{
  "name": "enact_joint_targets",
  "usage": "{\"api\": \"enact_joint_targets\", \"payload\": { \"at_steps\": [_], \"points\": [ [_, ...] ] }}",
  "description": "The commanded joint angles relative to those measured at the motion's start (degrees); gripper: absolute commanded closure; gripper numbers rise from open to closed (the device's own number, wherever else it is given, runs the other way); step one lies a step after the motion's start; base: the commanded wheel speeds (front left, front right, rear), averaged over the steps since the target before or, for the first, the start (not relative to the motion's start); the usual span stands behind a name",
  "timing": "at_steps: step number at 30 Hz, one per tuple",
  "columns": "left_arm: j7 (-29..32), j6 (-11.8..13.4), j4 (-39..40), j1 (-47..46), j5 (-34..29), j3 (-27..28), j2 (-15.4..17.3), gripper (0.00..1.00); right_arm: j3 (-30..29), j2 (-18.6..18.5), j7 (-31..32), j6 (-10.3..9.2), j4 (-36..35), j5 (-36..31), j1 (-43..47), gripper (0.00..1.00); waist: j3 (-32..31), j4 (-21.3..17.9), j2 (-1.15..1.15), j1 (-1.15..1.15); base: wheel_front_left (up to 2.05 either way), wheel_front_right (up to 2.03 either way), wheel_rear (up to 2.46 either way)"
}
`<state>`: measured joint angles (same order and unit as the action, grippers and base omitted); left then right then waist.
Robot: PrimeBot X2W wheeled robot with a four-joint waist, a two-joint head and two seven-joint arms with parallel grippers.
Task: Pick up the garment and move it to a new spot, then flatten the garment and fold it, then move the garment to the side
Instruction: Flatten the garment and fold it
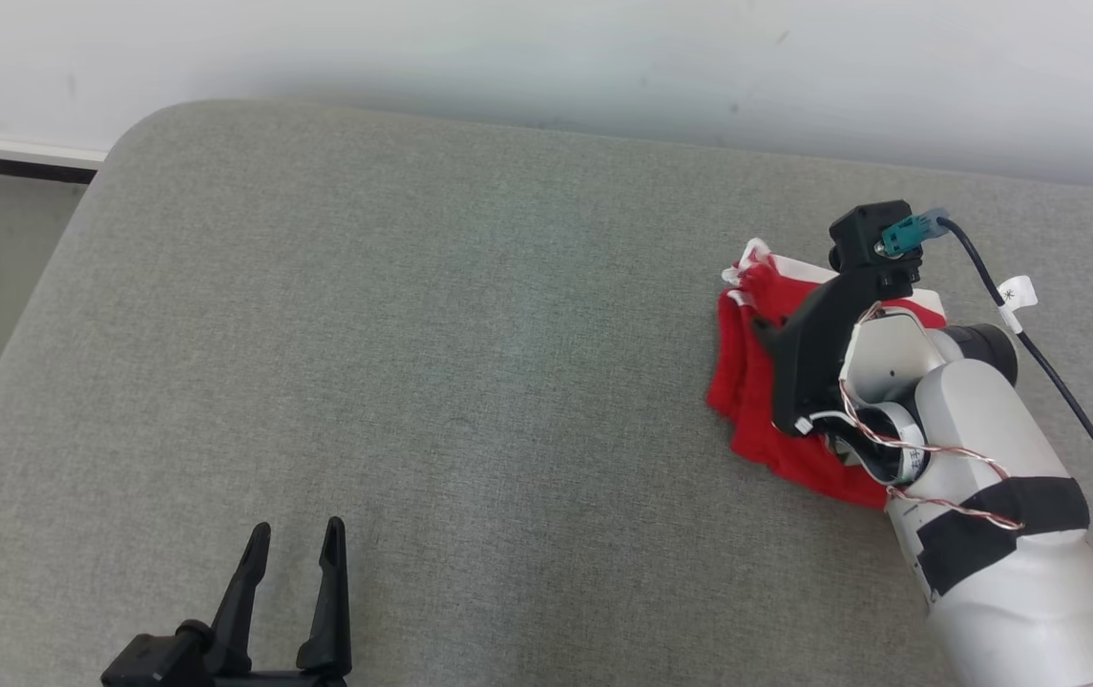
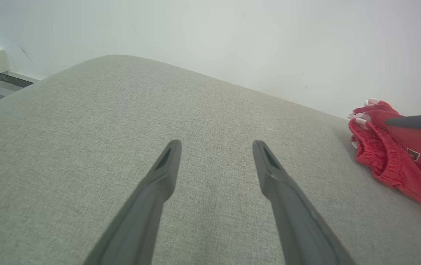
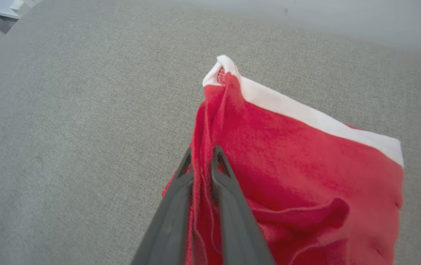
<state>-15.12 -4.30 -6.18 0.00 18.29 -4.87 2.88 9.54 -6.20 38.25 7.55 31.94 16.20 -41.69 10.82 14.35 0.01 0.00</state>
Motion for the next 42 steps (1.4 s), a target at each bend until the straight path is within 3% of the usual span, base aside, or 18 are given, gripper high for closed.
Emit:
{"api": "enact_joint_targets", "payload": {
  "at_steps": [1,6,13,14,15,16,17,22,27,33,42],
  "points": [
    [0.0,0.13,-0.08,-0.08,0.71,-0.02,0.02,0.0,-0.36,0.56,-0.66,-0.13,0.37,0.64,-0.72,0.0,0.18,0.33,-0.01,0.0,0.0,0.0,0.0],
    [0.0,0.55,0.0,0.6,0.7,0.46,0.02,0.0,-2.4,1.38,-5.5,-0.13,-1.95,7.24,-2.41,0.0,-0.41,-0.1,-0.01,0.0,0.0,0.0,0.0],
    [0.0,0.33,0.09,0.34,0.5,0.43,0.02,0.0,-8.69,-6.18,-9.43,-0.13,-2.69,5.25,0.51,0.0,-1.14,-1.26,-0.01,0.0,0.0,0.0,0.0],
    [0.0,0.28,0.05,0.29,0.45,0.3,0.01,0.0,-9.95,-7.38,-9.58,-0.13,-2.21,4.14,1.57,0.06,-1.21,-1.36,-0.01,0.0,0.0,0.0,0.0],
    [0.0,0.26,0.1,0.33,0.4,0.19,0.01,0.0,-11.01,-8.44,-9.7,-0.13,-1.8,2.96,2.57,0.51,-1.23,-1.43,-0.01,0.0,0.0,0.0,0.0],
    [0.0,0.24,0.19,0.34,0.37,0.11,0.02,0.0,-12.03,-9.29,-9.86,-0.13,-1.31,1.99,3.66,0.84,-1.2,-1.47,-0.01,0.0,0.0,0.0,0.0],
    [0.0,0.22,0.26,0.3,0.35,0.06,0.03,0.0,-12.5,-9.97,-9.95,-0.13,-0.86,1.16,4.86,1.0,-1.13,-1.47,-0.01,0.0,0.0,0.0,0.0],
    [0.0,0.34,0.48,-0.11,0.27,0.26,0.02,0.0,-14.07,-9.36,-10.61,-0.13,0.71,0.0,8.83,1.0,-0.51,-2.03,-0.01,0.0,0.0,0.0,0.0],
    [0.0,0.18,0.17,-0.64,0.16,0.56,0.03,0.0,-10.68,-6.24,-10.23,-0.13,0.24,1.38,11.26,1.0,-0.35,-2.85,-0.01,0.0,0.0,0.0,0.0],
    [0.0,0.0,-0.04,-0.77,-0.05,0.68,0.03,0.0,-2.52,-4.03,-9.04,-0.13,-2.96,4.55,12.28,1.0,-0.77,-3.35,-0.01,0.0,0.0,0.0,0.0],
    [0.0,-0.1,-0.23,0.05,0.23,0.84,0.03,0.0,11.93,-3.86,-5.36,-0.13,-9.18,7.88,14.28,1.0,-1.79,-3.4,-0.01,0.0,0.0,0.0,0.0]
  ]
}}
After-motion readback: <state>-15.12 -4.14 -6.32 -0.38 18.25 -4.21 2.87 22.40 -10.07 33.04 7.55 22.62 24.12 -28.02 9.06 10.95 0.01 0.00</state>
